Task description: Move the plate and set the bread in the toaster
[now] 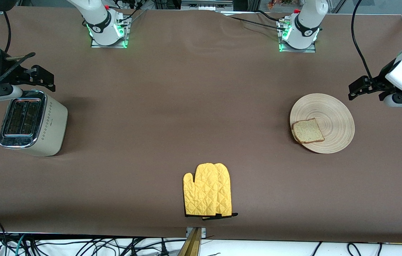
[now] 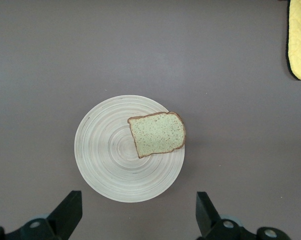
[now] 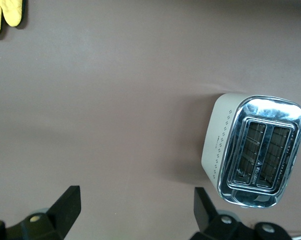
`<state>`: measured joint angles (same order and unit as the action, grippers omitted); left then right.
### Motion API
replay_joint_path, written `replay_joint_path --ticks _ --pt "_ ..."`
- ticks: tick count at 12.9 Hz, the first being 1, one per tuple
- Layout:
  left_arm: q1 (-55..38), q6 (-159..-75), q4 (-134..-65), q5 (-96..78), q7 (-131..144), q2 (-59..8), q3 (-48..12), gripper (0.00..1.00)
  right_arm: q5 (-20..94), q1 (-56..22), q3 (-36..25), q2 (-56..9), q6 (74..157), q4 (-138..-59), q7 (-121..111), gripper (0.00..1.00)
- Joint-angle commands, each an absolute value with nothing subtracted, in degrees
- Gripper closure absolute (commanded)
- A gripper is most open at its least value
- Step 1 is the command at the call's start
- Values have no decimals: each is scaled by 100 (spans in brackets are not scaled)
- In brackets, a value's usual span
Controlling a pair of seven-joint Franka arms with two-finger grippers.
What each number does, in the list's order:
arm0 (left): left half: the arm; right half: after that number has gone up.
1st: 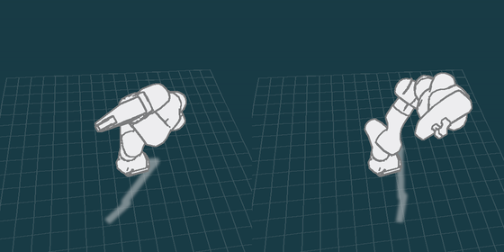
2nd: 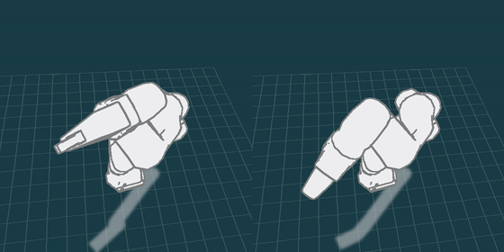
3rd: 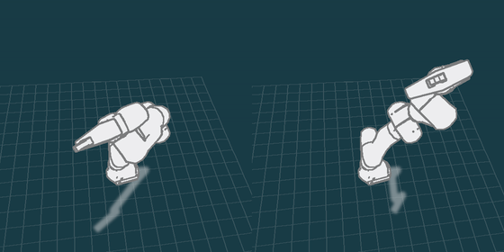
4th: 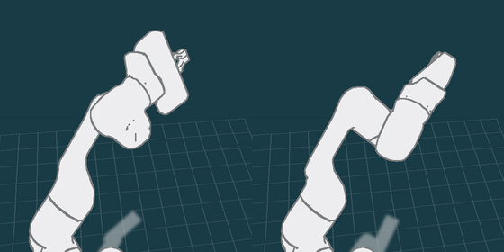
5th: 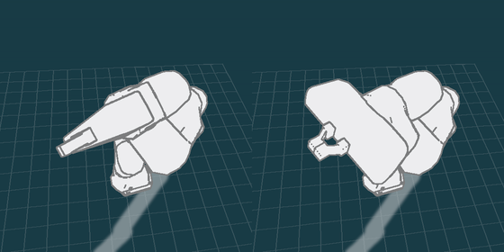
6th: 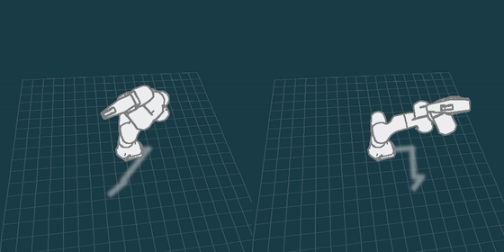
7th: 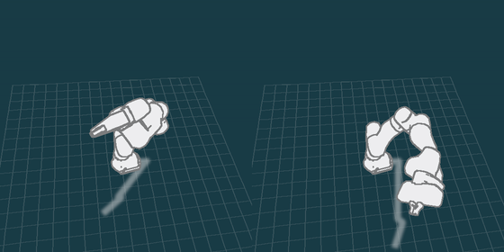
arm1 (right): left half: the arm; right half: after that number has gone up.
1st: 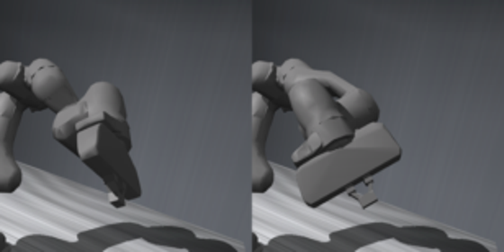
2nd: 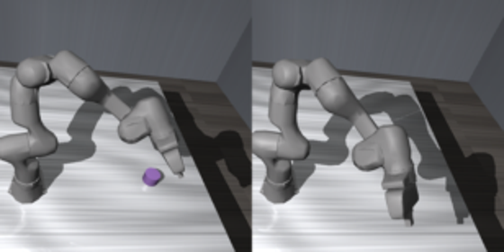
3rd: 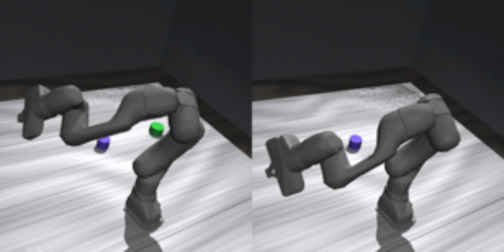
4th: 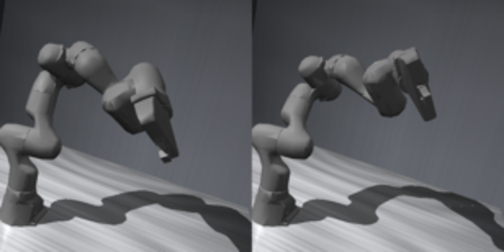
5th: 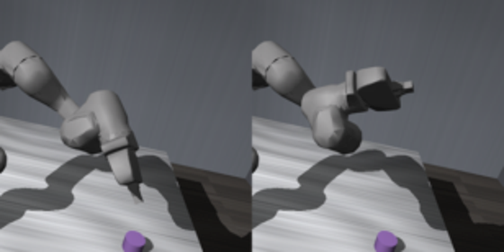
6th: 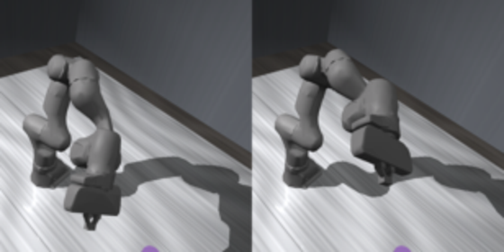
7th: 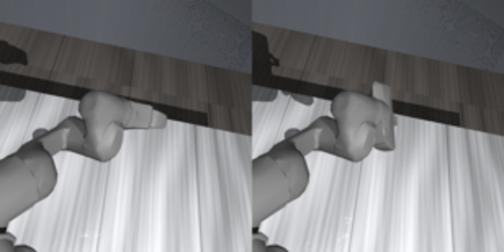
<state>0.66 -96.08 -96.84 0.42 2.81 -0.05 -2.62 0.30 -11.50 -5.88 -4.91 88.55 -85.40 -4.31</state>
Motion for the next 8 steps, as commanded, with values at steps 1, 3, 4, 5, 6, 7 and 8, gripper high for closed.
replay_joint_path --ticks 1,3,4,5,6,7,8 --pt "88 -9519 -9668 0 255 35 -290 0 35 -1125 -563 -449 8998 -8437 -343 0" --pt "70 -9475 -9659 0 299 35 -290 0 44 -1107 -659 -475 9105 -8429 -369 0" --pt "70 -9483 -9659 0 299 35 -290 0 44 -1107 -659 -466 9105 -8429 -352 0" --pt "70 -9466 -9659 0 299 35 -299 0 44 -1099 -685 -457 9105 -8429 -378 0" --pt "70 -9466 -9659 0 238 35 -299 0 44 -1090 -694 -457 9097 -8429 -378 0" --pt "70 -9466 -9659 0 229 35 -290 0 53 -1099 -703 -457 9105 -8429 -378 0" --pt "70 -9466 -9659 0 307 35 -290 0 148 -1090 -703 -457 9105 -8429 -352 0"
